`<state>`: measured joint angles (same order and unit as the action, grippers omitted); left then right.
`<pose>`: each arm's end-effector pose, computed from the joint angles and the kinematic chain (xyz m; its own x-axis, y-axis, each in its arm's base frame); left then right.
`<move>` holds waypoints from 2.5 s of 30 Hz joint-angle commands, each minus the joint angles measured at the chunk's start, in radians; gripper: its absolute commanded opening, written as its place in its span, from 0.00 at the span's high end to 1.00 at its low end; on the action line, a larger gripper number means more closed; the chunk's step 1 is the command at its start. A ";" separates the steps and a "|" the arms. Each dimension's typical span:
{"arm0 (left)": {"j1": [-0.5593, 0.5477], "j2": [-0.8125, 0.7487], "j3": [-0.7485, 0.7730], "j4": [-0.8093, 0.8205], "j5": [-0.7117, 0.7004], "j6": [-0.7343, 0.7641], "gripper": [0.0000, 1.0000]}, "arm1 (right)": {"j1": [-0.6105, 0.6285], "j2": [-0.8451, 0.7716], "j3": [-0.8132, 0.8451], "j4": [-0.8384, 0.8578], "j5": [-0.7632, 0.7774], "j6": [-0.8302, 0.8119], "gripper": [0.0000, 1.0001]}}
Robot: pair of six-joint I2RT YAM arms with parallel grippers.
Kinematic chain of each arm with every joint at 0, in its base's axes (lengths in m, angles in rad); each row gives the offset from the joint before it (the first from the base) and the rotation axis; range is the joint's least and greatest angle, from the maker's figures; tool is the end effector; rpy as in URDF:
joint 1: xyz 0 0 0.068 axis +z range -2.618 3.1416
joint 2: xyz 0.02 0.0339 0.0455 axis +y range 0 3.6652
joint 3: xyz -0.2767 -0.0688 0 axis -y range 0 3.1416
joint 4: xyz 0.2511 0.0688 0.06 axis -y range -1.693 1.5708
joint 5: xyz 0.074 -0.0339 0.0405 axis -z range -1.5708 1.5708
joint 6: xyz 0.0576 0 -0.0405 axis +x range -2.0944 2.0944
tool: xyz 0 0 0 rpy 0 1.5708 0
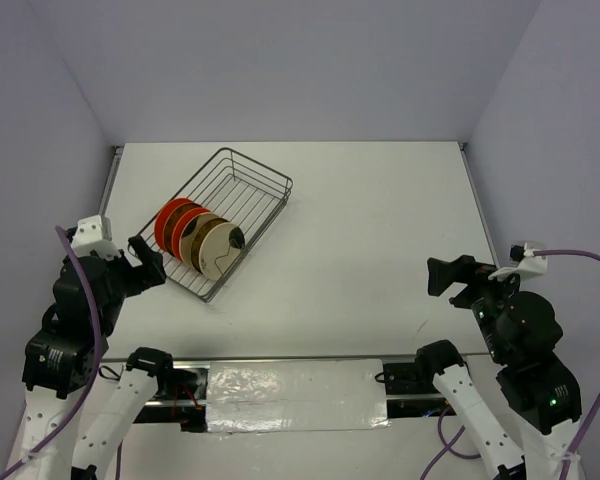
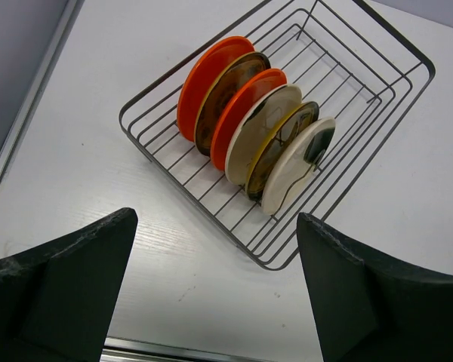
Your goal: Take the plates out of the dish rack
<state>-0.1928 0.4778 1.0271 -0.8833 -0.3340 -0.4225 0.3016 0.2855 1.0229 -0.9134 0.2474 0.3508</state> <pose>0.0806 0.0035 0.3809 -0.2430 -0.3472 -0.9057 -0.2441 0.9256 -0.2894 0.0308 -0.0052 0.3819 -0.1769 0.2939 -0.9393 0.0032 0.9545 0.2981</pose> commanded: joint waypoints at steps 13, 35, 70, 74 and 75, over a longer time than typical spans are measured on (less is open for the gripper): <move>0.003 0.280 0.077 0.168 0.165 0.065 0.00 | 0.005 0.010 -0.104 0.148 -0.243 0.045 0.00; -0.106 0.863 0.153 0.245 0.181 0.174 0.47 | 0.005 0.092 -0.311 0.369 -0.479 0.129 0.00; -0.303 0.518 0.366 0.344 0.490 -0.044 0.98 | 0.152 0.617 -0.325 1.370 -0.843 0.349 0.00; -0.303 0.505 0.295 0.449 0.610 -0.128 1.00 | 0.235 0.719 -0.247 1.450 -0.824 0.359 0.00; -0.303 0.518 0.285 0.457 0.627 -0.131 1.00 | 0.251 0.727 -0.239 1.455 -0.815 0.363 0.00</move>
<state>-0.4934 0.9676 1.3369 -0.5953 0.1291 -0.4698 0.5152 1.0042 0.7036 0.3408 -0.5537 0.6918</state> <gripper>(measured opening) 0.181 0.997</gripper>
